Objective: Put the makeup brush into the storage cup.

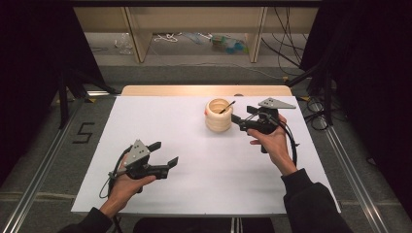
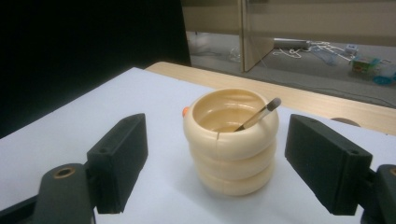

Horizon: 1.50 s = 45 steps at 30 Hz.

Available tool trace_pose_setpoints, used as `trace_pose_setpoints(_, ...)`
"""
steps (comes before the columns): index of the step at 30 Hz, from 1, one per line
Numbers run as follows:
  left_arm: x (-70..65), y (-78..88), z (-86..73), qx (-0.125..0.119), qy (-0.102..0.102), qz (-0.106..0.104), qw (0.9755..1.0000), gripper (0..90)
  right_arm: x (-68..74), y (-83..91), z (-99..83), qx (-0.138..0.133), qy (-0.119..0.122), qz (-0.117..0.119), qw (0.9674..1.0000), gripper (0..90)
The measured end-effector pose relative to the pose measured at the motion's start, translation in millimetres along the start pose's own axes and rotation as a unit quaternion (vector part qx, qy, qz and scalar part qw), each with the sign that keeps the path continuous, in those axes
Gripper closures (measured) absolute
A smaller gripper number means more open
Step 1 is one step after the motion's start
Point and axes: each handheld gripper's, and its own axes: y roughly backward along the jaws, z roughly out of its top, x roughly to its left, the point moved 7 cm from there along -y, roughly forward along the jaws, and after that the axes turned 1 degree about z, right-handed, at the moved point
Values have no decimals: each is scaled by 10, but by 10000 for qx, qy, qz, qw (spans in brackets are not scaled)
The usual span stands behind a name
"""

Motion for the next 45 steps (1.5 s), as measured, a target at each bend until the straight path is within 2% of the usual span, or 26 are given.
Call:
trace_pose_setpoints(2,-5,4,7,-34,14,-19,10000,163,36,30,-40,138,-80,29,9999,227)
trace_pose_setpoints(4,-4,11,7,-17,-25,-13,10000,163,46,16,-48,36,-35,66,10000,225)
trace_pose_setpoints(5,-8,14,4,-13,13,-9,10000,163,51,36,-72,165,-18,34,9999,224)
trace_pose_setpoints(6,1,14,0,-10,-53,-13,10000,163,66,45,-81,62,11,69,10000,224)
trace_pose_setpoints(7,1,14,0,-10,-53,-13,10000,163,83,63,-90,116,-50,82,9999,224)
trace_pose_setpoints(8,13,22,-6,12,-53,6,10000,163,83,81,-99,146,-5,78,9999,222)
trace_pose_setpoints(12,41,37,-2,-22,-53,34,10000,164,101,142,-102,63,24,55,10000,211)
trace_pose_setpoints(18,75,55,-2,-54,-9,84,9999,163,136,232,-181,127,23,37,9999,192)
trace_pose_setpoints(20,83,57,0,-55,-15,94,9999,163,142,252,-204,99,132,23,9999,190)
trace_pose_setpoints(22,81,58,-1,-54,-12,91,9999,163,167,272,-227,160,49,66,9998,190)
trace_pose_setpoints(23,80,58,-2,-54,-16,88,9999,163,170,264,-226,-4,117,86,9999,190)
trace_pose_setpoints(24,75,59,-2,-58,-10,65,10000,163,198,309,-275,172,60,120,9998,190)
trace_pose_setpoints(27,77,69,5,-80,13,63,9999,163,227,346,-334,228,45,173,9996,190)
trace_pose_setpoints(30,84,73,1,-78,-29,67,9999,163,238,366,-367,109,57,203,9997,190)
trace_pose_setpoints(31,83,75,-2,-72,-33,58,10000,163,254,382,-383,149,-13,232,9996,189)
trace_pose_setpoints(33,83,76,-5,-69,-32,50,10000,163,254,396,-399,86,48,244,9997,188)
trace_pose_setpoints(35,85,79,-6,-77,-31,55,10000,163,267,414,-415,149,-12,262,9995,187)
trace_pose_setpoints(36,85,82,-5,-88,-19,60,9999,163,284,443,-439,206,-4,281,9994,184)
trace_pose_setpoints(37,87,88,-7,-84,-19,70,9999,163,281,443,-443,122,81,262,9995,182)
trace_pose_setpoints(38,87,88,-7,-84,-19,70,9999,163,303,460,-463,202,23,314,9993,181)
trace_pose_setpoints(40,93,90,-12,-67,-81,55,9999,163,326,463,-470,137,-33,397,9991,179)
trace_pose_setpoints(41,91,97,-13,-67,-45,73,9999,163,330,486,-497,179,61,357,9992,175)
trace_pose_setpoints(43,84,93,-10,-104,0,37,9999,163,331,489,-506,152,103,357,9992,173)
trace_pose_setpoints(45,83,103,-12,-84,-14,61,9999,163,368,507,-541,192,-23,426,9989,166)
